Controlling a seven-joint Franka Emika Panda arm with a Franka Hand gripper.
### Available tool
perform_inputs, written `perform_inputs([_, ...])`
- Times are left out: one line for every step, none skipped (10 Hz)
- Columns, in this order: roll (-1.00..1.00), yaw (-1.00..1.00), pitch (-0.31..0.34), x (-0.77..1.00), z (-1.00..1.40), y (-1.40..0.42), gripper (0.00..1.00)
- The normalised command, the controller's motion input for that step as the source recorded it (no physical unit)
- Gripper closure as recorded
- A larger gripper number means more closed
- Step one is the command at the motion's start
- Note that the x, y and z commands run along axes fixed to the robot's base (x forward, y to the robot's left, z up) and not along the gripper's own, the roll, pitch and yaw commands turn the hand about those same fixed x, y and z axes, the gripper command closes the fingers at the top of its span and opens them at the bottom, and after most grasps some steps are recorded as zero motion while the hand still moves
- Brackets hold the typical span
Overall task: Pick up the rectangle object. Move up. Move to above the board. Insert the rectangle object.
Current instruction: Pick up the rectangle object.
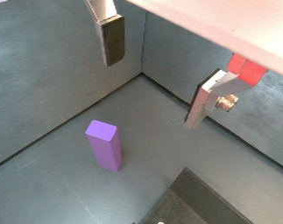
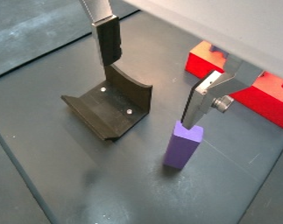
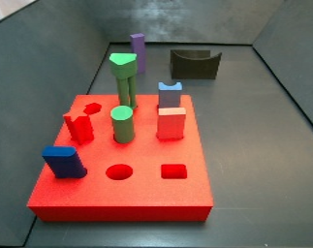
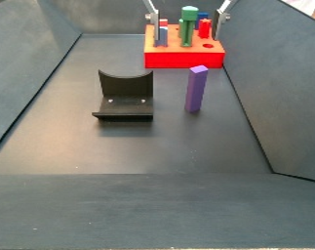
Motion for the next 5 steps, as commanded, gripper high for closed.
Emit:
perform_inputs([0.0, 0.01, 0.0, 0.03, -0.32, -0.11, 0.0])
perform_inputs([-0.06, -0.52, -0.244, -0.39, -0.79, -0.23, 0.0])
perform_inputs([-0.05, -1.0, -0.227, -0.07, -0.62, -0.02, 0.0])
perform_inputs([-0.04, -1.0, -0.237, -0.07, -0.61, -0.02, 0.0])
perform_inputs([-0.04, -1.0, -0.236, -0.07, -0.61, -0.02, 0.0])
